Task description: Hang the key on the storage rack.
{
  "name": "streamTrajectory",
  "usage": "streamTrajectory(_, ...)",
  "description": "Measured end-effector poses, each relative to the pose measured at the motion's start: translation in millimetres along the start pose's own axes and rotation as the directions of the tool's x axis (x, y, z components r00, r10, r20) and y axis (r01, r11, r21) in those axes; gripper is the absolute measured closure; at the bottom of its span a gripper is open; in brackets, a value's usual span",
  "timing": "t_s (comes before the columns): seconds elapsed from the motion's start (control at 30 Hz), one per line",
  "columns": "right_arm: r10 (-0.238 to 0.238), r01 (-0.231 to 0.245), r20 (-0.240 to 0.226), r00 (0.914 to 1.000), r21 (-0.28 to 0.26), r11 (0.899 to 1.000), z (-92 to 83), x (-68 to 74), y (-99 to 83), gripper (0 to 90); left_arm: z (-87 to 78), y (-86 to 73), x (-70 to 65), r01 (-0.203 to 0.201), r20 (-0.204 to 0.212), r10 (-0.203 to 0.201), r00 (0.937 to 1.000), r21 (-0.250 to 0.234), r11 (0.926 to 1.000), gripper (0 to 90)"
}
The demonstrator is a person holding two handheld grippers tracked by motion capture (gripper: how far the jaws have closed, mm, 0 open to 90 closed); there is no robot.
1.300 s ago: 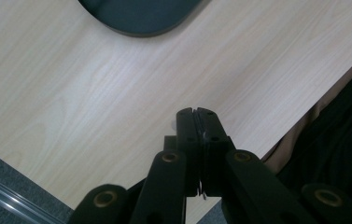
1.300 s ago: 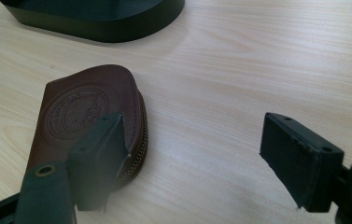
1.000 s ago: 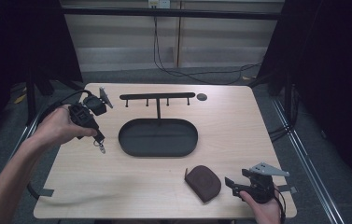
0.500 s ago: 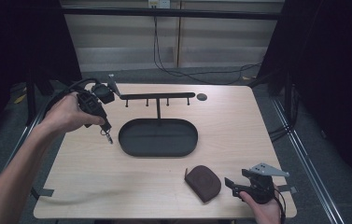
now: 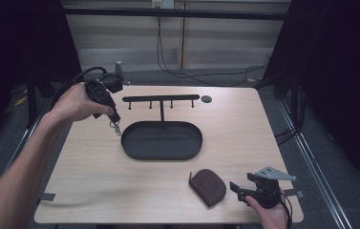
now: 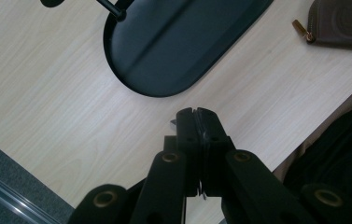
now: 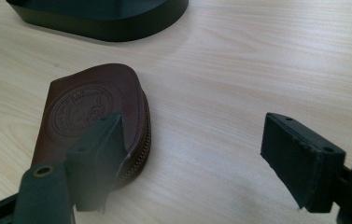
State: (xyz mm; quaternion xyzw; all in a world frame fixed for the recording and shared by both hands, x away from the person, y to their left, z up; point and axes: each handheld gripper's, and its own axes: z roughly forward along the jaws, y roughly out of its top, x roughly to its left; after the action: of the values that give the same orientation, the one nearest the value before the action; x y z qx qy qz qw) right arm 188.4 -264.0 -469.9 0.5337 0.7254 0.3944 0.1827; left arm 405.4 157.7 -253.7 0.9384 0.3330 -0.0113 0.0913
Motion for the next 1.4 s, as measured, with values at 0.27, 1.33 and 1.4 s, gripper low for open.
streamTrajectory(0.27,0.003,-0.003,-0.001,1.0,-0.003,1.0,-1.0,-1.3,-0.4,21.7,-2.4,13.5,12.3,0.058,-0.013,-0.058,0.9982,-0.003,0.9983,89.1)
streamTrajectory(1.33,-0.012,0.012,-0.011,0.9999,0.006,1.0,-1.1,-0.2,-0.5,21.4,5.3,58.8,37.0,0.198,-0.06,-0.196,0.9787,0.015,0.9802,89.2)
streamTrajectory(1.4,-0.013,0.013,-0.012,0.9998,0.004,1.0,-1.3,-0.2,-0.6,21.4,7.8,60.3,37.7,0.205,-0.058,-0.204,0.9772,0.013,0.9786,89.2)
